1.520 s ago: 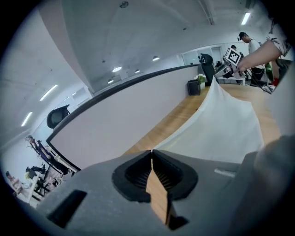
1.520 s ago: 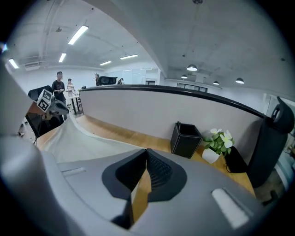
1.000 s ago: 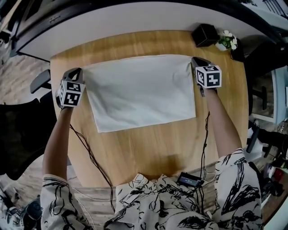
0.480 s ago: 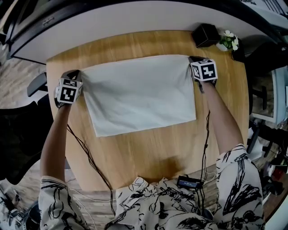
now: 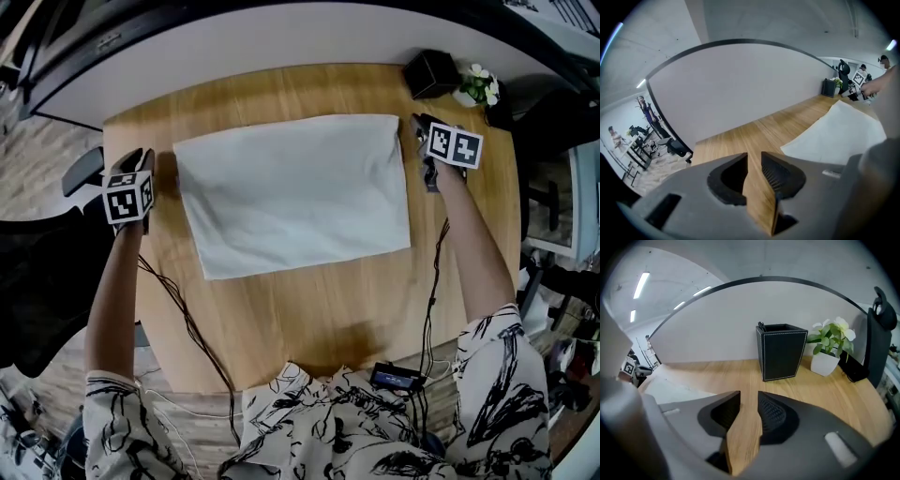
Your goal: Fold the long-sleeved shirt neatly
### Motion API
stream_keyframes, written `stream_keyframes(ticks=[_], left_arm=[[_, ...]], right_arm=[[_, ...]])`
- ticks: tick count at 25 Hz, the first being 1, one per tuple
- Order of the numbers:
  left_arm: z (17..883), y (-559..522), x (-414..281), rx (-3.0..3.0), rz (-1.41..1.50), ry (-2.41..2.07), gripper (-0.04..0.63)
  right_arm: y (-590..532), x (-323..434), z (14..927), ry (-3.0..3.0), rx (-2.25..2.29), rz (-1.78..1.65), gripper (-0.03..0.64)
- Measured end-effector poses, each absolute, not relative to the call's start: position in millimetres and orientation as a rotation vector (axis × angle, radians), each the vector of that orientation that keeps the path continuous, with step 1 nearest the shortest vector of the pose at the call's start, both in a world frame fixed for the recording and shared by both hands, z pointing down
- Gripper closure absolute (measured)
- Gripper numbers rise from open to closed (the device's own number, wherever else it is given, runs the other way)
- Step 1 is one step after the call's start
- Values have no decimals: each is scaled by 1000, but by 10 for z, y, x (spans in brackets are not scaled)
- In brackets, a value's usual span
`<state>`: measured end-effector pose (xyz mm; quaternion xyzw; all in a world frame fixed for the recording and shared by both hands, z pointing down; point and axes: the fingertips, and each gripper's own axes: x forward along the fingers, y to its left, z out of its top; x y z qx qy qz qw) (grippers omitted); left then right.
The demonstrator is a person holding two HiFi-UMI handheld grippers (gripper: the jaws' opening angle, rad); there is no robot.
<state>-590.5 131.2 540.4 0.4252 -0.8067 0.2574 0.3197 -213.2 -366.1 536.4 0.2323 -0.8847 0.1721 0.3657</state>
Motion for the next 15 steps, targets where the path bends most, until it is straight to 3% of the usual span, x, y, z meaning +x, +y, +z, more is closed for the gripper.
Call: stream_keyframes(ticks=[6,15], left_arm=[[4961,1623,-5477,1235,563,-2235,430],[4811,2147,-3848,1501,463,-1958,393]], right_arm=[[-3326,-1827,5134,-2356,499,330,425],[-2236,-914,4932,-2408,280,291,376]])
